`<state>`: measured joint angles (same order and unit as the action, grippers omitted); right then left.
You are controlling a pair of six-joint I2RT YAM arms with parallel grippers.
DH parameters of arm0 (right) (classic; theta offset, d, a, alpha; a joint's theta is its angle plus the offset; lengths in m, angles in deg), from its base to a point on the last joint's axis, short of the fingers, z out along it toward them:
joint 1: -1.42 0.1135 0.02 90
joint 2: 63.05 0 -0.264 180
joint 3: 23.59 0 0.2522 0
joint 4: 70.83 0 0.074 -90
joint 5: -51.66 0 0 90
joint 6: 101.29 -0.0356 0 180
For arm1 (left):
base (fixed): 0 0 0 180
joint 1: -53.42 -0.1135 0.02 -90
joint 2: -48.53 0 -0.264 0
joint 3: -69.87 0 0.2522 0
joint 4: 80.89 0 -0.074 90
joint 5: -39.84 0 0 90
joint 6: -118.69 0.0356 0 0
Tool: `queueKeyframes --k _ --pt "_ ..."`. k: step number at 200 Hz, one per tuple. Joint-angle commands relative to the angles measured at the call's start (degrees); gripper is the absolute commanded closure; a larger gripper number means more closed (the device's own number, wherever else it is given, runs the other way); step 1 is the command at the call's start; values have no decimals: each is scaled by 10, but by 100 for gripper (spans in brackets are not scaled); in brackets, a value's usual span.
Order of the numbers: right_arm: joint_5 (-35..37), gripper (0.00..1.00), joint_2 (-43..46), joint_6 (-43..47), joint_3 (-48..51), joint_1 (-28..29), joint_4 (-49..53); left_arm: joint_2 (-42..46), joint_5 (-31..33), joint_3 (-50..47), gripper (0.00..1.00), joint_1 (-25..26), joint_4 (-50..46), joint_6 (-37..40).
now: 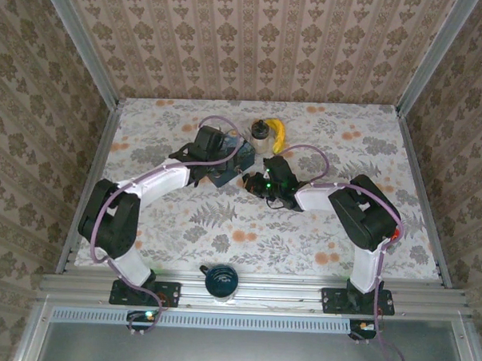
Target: Unlock the padlock with the key
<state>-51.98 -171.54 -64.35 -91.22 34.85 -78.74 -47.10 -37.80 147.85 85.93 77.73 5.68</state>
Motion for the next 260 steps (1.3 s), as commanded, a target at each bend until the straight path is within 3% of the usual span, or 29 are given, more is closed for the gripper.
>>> queueKeyframes --k 1,66,109,169,183,206,260 --pt "18 100 -7 -18 8 3 -32 -21 -13 10 0 0 -8 47" --pt "34 100 17 -24 35 3 -35 -24 -121 -39 7 22 21 48" --pt "47 100 42 -29 58 3 -30 -17 -136 -58 29 52 28 28" --pt "72 100 92 -40 106 4 -15 -3 -133 -83 34 76 32 -6" --pt "81 89 98 -31 107 3 8 0 -124 -90 34 76 30 -16" --pt "99 80 105 -15 106 4 48 3 -98 -94 35 74 9 -26" --pt "135 74 138 20 105 3 118 7 -86 -106 36 54 -3 -37"
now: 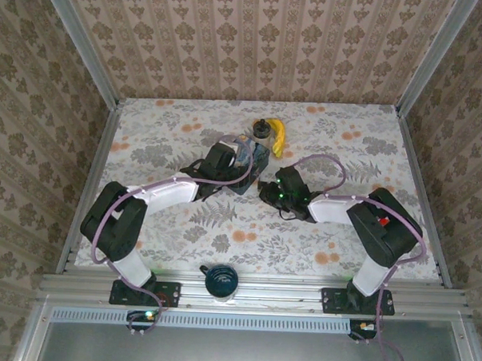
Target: Unlock the padlock with the key
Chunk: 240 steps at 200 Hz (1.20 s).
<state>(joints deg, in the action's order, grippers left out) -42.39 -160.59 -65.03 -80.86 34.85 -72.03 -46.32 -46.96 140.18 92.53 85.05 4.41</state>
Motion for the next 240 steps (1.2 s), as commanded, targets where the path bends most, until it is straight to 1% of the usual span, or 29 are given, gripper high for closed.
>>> queueKeyframes --k 1,21,32,57,83,116,188,240 --pt "40 73 29 28 1 3 52 0 6 -29 36 -13 -76 -24" --pt "49 70 40 49 -7 3 72 5 6 -33 36 -16 -76 -26" --pt "49 64 41 73 -22 4 88 7 5 -34 36 -16 -76 -25" --pt "55 55 25 140 -75 7 157 5 4 -33 36 -18 -79 -25" --pt "71 50 2 206 -124 15 215 2 4 -32 35 -21 -79 -27" --pt "95 43 -36 245 -171 24 261 -1 1 -29 35 -21 -81 -28" --pt "104 40 -120 279 -242 31 292 -3 -5 -34 35 -24 -79 -34" --pt "108 43 -161 293 -274 31 298 -2 -4 -36 35 -26 -80 -38"
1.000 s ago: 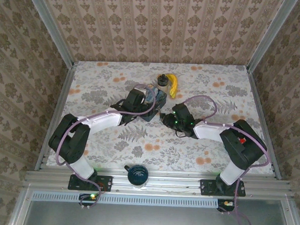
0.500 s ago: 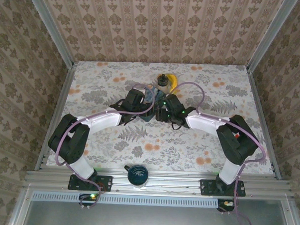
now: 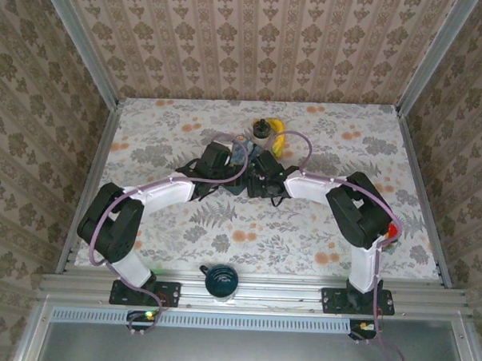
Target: Unlock the padlock with the key
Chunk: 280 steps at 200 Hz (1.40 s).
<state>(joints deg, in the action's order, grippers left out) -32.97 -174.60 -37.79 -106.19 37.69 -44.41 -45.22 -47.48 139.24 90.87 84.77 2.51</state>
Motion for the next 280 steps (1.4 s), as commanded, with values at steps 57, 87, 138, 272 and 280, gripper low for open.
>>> queueKeyframes --k 57,87,138,272,280 --pt "1 61 -26 13 -3 -6 1 -9 3 -30 35 -10 -79 -22" --pt "-14 75 -19 11 2 -9 -10 -7 2 -32 35 -10 -79 -25" --pt "-39 88 0 -3 6 -17 -30 -2 1 -38 35 -10 -79 -27" --pt "-145 95 2 -122 24 -41 -145 1 -7 -51 35 -6 -67 -30" --pt "-147 95 3 -126 24 -41 -149 0 -8 -51 35 -6 -66 -30"
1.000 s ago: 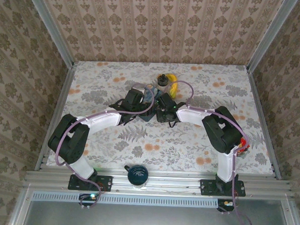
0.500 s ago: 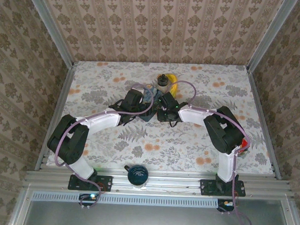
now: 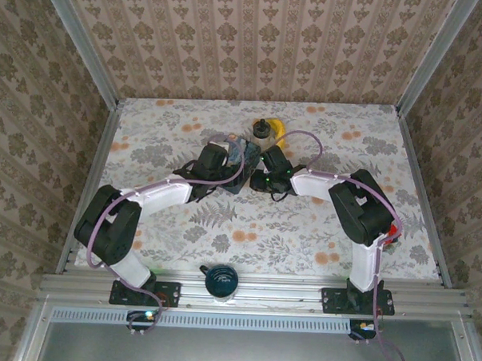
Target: Unlock the padlock with the key
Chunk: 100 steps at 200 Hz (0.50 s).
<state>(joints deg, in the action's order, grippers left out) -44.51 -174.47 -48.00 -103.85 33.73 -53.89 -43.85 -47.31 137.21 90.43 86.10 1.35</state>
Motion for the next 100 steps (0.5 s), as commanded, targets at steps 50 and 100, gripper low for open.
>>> queueKeyframes --k 50,100 --pt "-38 96 3 -55 13 -10 -85 -10 -12 -32 35 0 -79 -17" --pt "-34 96 3 -87 28 -18 -116 -7 -13 -35 36 1 -80 -18"
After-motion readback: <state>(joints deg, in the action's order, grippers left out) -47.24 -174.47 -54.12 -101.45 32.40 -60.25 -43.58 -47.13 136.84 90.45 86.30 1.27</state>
